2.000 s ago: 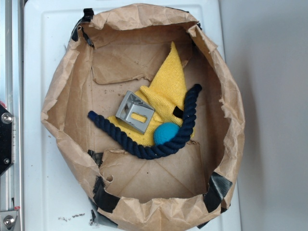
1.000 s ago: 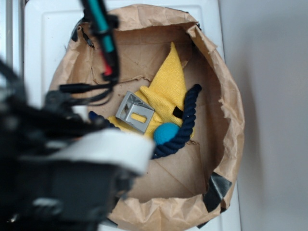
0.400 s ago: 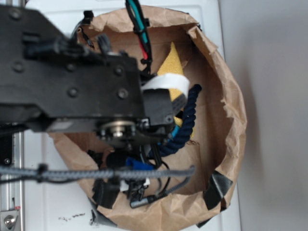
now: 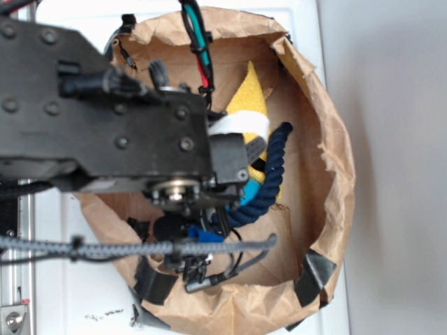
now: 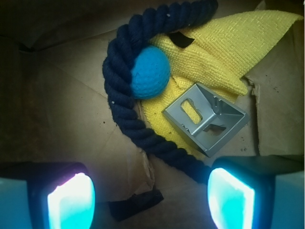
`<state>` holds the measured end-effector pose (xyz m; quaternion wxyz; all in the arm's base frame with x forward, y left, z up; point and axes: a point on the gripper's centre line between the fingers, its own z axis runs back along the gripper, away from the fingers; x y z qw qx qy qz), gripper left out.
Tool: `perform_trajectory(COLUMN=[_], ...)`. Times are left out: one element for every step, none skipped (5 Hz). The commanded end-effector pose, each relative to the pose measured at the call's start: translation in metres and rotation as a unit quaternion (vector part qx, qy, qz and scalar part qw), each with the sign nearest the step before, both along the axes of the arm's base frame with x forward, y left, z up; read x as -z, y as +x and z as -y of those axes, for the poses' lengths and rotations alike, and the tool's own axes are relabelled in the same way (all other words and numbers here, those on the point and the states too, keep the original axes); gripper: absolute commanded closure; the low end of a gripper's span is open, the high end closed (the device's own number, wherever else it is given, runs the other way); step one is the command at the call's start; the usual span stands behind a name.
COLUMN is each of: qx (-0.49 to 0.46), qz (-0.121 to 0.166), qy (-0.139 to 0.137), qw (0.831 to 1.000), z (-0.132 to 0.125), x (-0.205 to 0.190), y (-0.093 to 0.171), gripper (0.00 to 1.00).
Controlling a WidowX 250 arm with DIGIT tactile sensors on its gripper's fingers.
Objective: Grab the blue rope.
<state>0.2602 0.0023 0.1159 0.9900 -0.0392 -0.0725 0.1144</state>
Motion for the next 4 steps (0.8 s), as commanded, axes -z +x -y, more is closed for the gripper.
perform_trajectory(qx=[-0.001, -0.010, 0.012, 0.029], qz=[0.007, -0.008, -0.010, -0.004], qy=[0.022, 0.036, 0.030, 0.018], qw=[1.000, 0.999, 0.999, 0.999], z=[-0.001, 0.012, 0.030, 0.045], x=[0.019, 0.047, 0.059, 0.062], y=[-0.003, 0.001, -0.003, 0.002], gripper=[0.00, 0.00, 0.00, 0.00])
